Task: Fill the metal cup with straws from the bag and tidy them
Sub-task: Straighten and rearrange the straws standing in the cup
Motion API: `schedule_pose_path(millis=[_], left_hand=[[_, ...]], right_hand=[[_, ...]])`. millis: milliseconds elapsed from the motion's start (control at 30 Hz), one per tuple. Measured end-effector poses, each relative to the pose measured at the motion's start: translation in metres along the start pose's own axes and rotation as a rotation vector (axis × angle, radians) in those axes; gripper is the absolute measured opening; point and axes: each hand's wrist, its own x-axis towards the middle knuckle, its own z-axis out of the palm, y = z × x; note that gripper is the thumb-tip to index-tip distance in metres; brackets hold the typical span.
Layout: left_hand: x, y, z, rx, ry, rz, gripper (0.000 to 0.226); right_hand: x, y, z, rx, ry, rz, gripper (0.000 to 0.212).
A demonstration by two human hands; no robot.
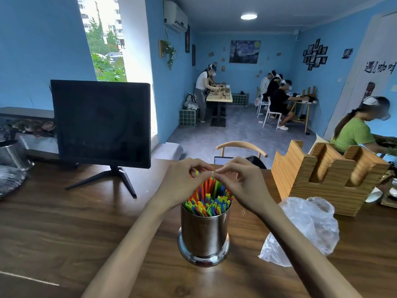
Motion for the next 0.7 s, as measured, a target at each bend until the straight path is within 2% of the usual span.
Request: schedule_pose_path(millis=[67, 167, 367, 433, 500, 700], left_hand=[[0.006, 0.004, 0.006, 0.096, -0.06, 0.005, 0.008], [0.015, 0.004, 0.007, 0.213, -0.155, 0.009, 0.017], [0.018, 0.003, 0.001, 0.264, -0.167, 0.02, 0.01], [0.018, 0.008, -0.001, 0.296, -0.117, 0.038, 0.004], [0.018, 0.014, -0.004, 0.249, -0.036, 0.056, 0.01], [0.02, 0.044, -0.031, -0.089, 0.399, 0.236, 0.019]], right_hand=[[-0.004, 0.002, 0.001, -0.012, -0.081, 0.07, 0.007], [-0.006, 0.005, -0.003, 0.012, -0.102, 0.133, 0.004], [-0.007, 0.007, -0.008, 0.055, -0.155, 0.181, 0.005], [-0.006, 0.008, -0.007, 0.074, -0.173, 0.197, 0.006], [-0.005, 0.008, -0.007, 0.099, -0.192, 0.199, 0.008], [0.007, -0.002, -0.008, 0.106, -0.29, 0.097, 0.034]])
